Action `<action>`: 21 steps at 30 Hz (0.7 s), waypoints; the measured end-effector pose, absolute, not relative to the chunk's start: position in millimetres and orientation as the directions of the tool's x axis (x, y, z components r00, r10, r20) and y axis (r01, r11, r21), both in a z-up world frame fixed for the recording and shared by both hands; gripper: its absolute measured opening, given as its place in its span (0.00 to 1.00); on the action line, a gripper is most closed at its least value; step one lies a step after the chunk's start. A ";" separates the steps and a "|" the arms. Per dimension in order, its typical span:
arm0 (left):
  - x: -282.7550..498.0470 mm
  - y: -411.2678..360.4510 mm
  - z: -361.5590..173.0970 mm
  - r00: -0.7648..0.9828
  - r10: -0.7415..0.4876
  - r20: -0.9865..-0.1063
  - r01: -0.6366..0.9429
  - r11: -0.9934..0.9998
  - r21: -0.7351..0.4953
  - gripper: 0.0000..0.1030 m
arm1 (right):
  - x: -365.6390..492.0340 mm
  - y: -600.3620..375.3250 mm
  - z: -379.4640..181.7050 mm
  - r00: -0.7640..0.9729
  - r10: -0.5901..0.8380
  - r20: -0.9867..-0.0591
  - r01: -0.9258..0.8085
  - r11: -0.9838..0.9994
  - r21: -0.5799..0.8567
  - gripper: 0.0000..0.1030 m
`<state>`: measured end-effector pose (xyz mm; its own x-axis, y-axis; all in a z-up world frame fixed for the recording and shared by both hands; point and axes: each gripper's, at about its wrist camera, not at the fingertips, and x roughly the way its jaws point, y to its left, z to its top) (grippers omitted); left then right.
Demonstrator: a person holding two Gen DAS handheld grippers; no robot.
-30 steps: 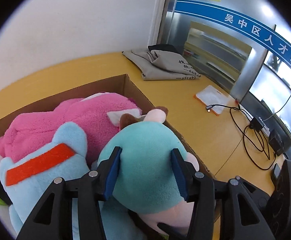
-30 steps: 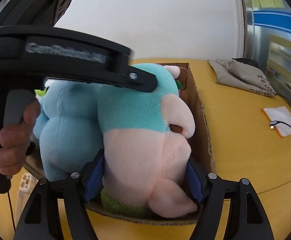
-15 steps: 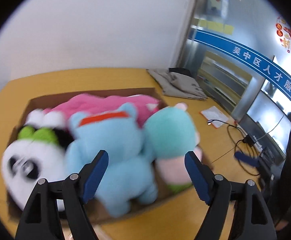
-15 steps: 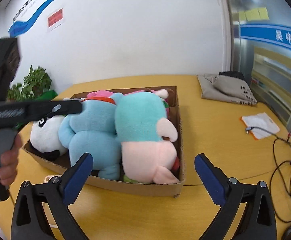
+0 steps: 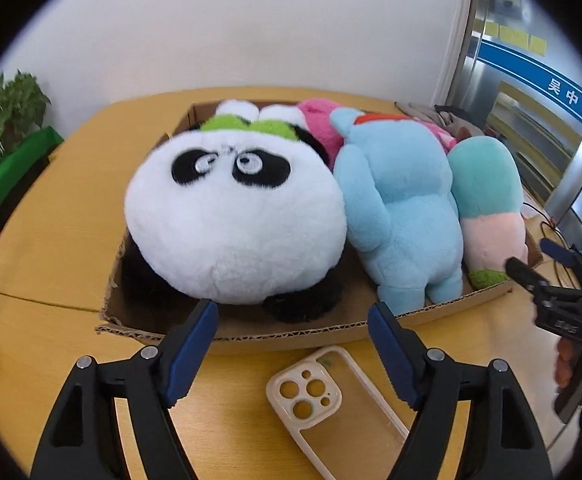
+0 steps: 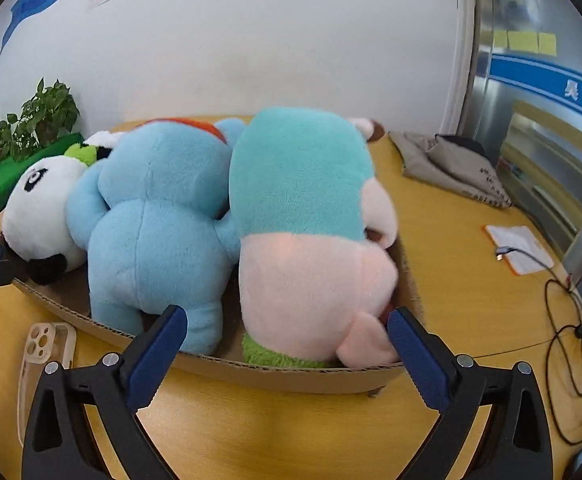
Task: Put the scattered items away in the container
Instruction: 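Move both grippers toward the clear phone case with white frame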
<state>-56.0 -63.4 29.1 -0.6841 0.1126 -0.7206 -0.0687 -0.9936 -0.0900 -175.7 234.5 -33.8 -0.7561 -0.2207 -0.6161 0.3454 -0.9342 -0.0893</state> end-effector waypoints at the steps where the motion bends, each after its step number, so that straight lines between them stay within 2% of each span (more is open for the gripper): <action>1: -52.8 -60.0 32.5 -0.697 0.130 -0.706 -0.073 -0.991 -0.111 0.75 | -170.3 235.4 -26.6 -0.757 -0.226 -0.613 0.354 -0.930 -0.094 0.99; 4: -35.6 -60.5 46.6 -0.747 0.197 -0.635 -0.089 -0.976 -0.198 0.75 | -150.3 238.8 -3.1 -0.773 -0.234 -0.589 0.369 -0.922 -0.117 1.00; 7: -23.2 -53.9 51.9 -0.784 0.185 -0.593 -0.085 -0.977 -0.193 0.77 | -134.0 243.4 0.8 -0.769 -0.245 -0.591 0.377 -0.920 -0.108 1.00; 12: -11.7 -39.9 43.3 -0.787 0.180 -0.590 -0.103 -0.981 -0.163 0.77 | -123.0 247.5 -17.7 -0.742 -0.242 -0.625 0.348 -0.936 -0.050 1.00; 17: 5.4 -29.3 43.3 -0.799 0.137 -0.585 -0.112 -0.991 -0.080 0.77 | -112.0 241.0 -7.9 -0.753 -0.247 -0.610 0.331 -0.943 -0.026 1.00; 21: 20.9 -28.5 51.2 -0.812 0.146 -0.565 -0.121 -0.989 -0.082 0.77 | -103.3 236.3 -2.0 -0.761 -0.248 -0.600 0.330 -0.944 -0.028 1.00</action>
<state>20.9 -28.5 51.2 -0.8121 0.1463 -0.5648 -0.1214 -0.9892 -0.0818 -103.3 236.3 -2.0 -0.7606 -0.2481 -0.5999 0.3299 -0.9436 -0.0280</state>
